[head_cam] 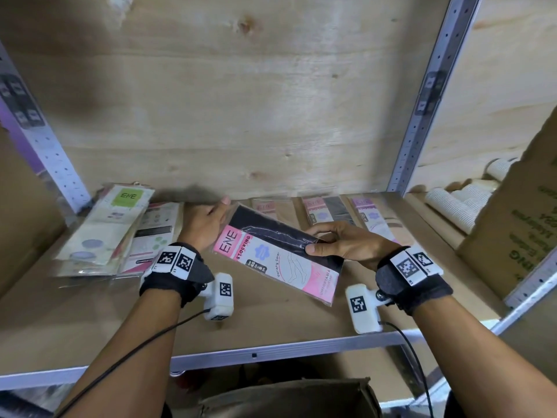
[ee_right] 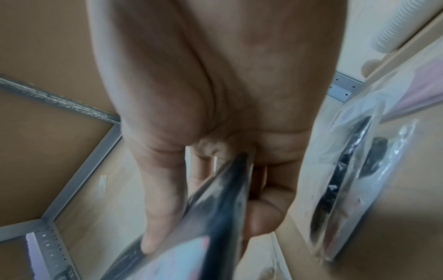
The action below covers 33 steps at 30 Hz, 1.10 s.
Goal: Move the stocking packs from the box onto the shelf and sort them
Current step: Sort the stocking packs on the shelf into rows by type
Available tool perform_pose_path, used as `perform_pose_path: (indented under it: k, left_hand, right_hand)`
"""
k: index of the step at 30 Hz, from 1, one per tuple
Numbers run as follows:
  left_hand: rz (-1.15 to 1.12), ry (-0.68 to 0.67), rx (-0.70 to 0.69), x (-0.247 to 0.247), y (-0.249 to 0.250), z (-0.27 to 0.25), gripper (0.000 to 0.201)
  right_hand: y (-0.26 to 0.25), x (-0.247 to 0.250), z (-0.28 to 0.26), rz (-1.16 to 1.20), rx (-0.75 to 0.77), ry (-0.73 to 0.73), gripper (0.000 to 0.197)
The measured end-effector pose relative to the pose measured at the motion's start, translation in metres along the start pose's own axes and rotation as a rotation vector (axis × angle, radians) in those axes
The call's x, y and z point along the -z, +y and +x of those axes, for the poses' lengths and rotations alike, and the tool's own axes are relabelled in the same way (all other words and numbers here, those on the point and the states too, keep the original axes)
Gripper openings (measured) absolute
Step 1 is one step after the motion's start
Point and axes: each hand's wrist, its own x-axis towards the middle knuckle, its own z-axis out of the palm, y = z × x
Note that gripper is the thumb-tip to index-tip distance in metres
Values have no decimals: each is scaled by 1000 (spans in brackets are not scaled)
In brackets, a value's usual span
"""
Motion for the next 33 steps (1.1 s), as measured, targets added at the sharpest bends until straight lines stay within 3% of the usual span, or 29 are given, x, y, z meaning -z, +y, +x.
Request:
perform_pose_path:
  k: [3,7,10,12,14,16,18,20,23,26,29,33]
  left_hand:
    - [-205,-182,95,2,3,-7,58]
    - [-426,-303,22,5,11,-12,36]
    - [-402,-338,-52,3,12,-15,20]
    - [-440,-341,-26,2,11,-18,24]
    - [-518,-324,94,0,8,-18,36]
    - [-626,-215,241,0,4,-13,44]
    - [-736,-126,258,-1,1,-10,48]
    - [-722,-139,201,-5,3,-10,56]
    - [-575,-235,133,-19,11,-17,60]
    - [-389,-356,106,-40,17,-27,43]
    - [-351,-472,95,-59,19,-37,31]
    - [-358,-445,27,-68,21,-40,29]
  right_hand:
    - [1,0,-1,31,14,26,27]
    - [0,-1,-1,78,32,41,24]
    - [0,-2,0,73,29,38,25]
    - [0,-3,0,63,18,43,24]
    - [2,-2,-1,59,4,60,25]
    - [4,1,-2,71,-6,83,24]
    - [6,3,-1,120,-4,138,25]
    - [7,4,2,200,0,216,32]
    - [7,2,5,301,5,304,24]
    - [5,-3,7,405,6,318,23]
    - [4,-6,4,450,1,319,20]
    - [11,-1,-2,359,-16,345,30]
